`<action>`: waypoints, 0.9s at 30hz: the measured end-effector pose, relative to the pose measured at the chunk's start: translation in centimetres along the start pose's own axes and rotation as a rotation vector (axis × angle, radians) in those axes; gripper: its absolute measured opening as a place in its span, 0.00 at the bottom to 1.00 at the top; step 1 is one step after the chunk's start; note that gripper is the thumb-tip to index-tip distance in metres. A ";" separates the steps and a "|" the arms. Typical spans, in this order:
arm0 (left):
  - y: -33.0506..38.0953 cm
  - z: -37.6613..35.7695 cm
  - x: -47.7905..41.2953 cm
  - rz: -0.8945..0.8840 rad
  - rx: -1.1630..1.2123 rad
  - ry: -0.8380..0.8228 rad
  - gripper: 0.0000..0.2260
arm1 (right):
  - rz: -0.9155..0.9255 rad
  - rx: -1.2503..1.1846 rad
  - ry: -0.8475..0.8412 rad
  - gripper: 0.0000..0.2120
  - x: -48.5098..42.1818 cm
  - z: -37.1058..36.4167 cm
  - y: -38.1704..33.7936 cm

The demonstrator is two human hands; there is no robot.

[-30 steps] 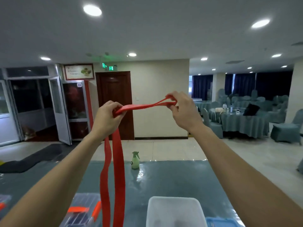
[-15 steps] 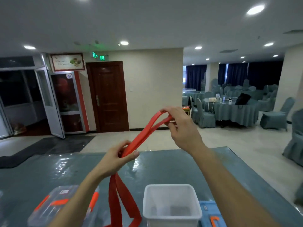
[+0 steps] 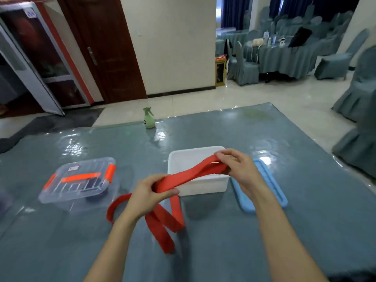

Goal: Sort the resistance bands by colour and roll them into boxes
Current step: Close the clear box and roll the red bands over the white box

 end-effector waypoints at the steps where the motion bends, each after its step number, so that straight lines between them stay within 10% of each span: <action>1: -0.3 0.4 -0.1 -0.014 -0.093 -0.007 0.23 | -0.036 0.046 -0.016 0.11 0.0 0.0 0.3; 9: -3.1 1.0 0.8 0.054 -0.651 -0.137 0.29 | -0.417 0.240 -0.293 0.19 1.4 -0.7 4.6; 18: 2.3 -7.2 0.5 0.028 0.170 -0.113 0.26 | -0.258 0.020 -0.301 0.22 0.6 -0.5 3.5; 27: 7.3 -6.6 -2.6 -0.076 0.064 -0.208 0.21 | -0.189 -0.138 -0.195 0.21 0.3 1.4 3.3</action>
Point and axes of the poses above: each hand's wrist, its own x-axis away from the middle knuckle, its own z-axis out of the back of the hand, y = z × x, the point moved 3 cm from there along -x, towards the middle knuckle, and after that the axes turned 8 degrees about x, right-handed, at the moved point
